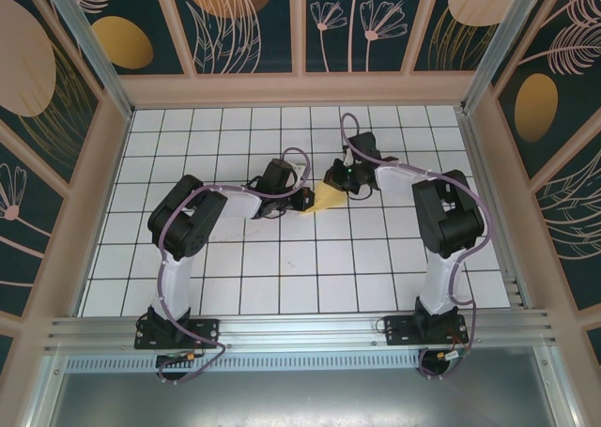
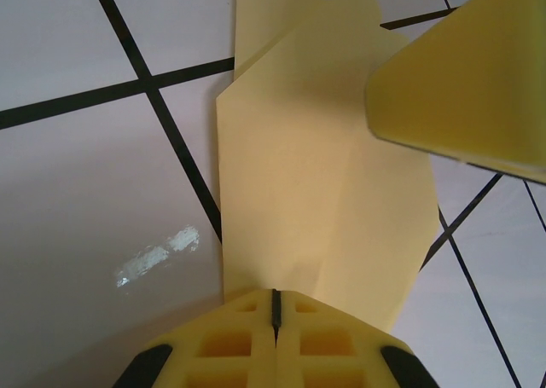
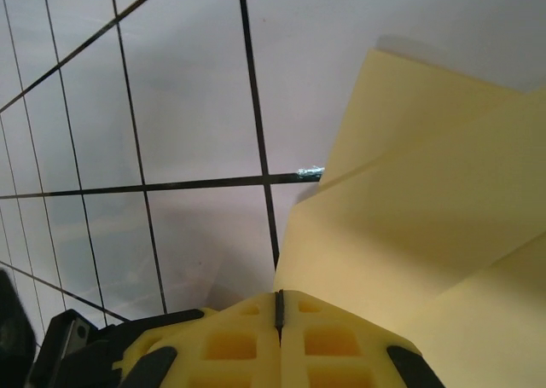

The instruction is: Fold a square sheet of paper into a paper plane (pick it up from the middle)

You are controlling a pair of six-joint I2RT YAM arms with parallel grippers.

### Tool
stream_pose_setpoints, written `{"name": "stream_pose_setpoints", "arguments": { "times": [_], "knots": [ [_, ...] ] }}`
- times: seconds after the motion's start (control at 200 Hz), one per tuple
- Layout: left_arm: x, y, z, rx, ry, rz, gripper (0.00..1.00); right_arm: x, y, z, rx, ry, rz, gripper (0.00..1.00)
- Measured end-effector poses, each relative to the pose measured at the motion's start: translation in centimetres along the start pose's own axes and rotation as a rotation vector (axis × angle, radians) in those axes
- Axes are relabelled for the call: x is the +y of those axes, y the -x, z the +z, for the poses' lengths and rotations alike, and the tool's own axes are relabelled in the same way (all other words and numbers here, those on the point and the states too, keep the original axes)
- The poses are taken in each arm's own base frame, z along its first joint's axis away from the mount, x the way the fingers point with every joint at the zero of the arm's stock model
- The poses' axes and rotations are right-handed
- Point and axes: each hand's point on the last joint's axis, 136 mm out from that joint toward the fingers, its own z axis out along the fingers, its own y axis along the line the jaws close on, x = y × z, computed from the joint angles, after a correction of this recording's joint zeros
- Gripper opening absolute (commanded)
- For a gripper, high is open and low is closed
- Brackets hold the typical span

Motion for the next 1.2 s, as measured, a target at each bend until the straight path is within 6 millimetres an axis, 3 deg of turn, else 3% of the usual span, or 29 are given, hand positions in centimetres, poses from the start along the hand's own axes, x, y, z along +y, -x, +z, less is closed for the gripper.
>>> {"name": "stream_pose_setpoints", "arguments": {
  "times": [0.235, 0.6, 0.826, 1.201],
  "knots": [
    [0.0, 0.1, 0.0, 0.004, 0.002, -0.002, 0.01, -1.9, -1.7, 1.6, 0.054, -0.017, 0.041, 0.02],
    [-0.6, 0.6, -0.9, -0.002, 0.008, -0.047, 0.24, -2.5, -2.0, 1.9, 0.061, 0.000, 0.048, 0.02],
    [-2.1, 1.6, -1.7, -0.016, -0.035, -0.090, 0.22, -2.5, -2.0, 1.9, 0.060, 0.001, 0.047, 0.01],
    [-2.8, -0.3, -1.3, 0.070, -0.015, -0.116, 0.16, -2.6, -2.1, 2.0, 0.065, 0.004, 0.061, 0.01]
  ]
}}
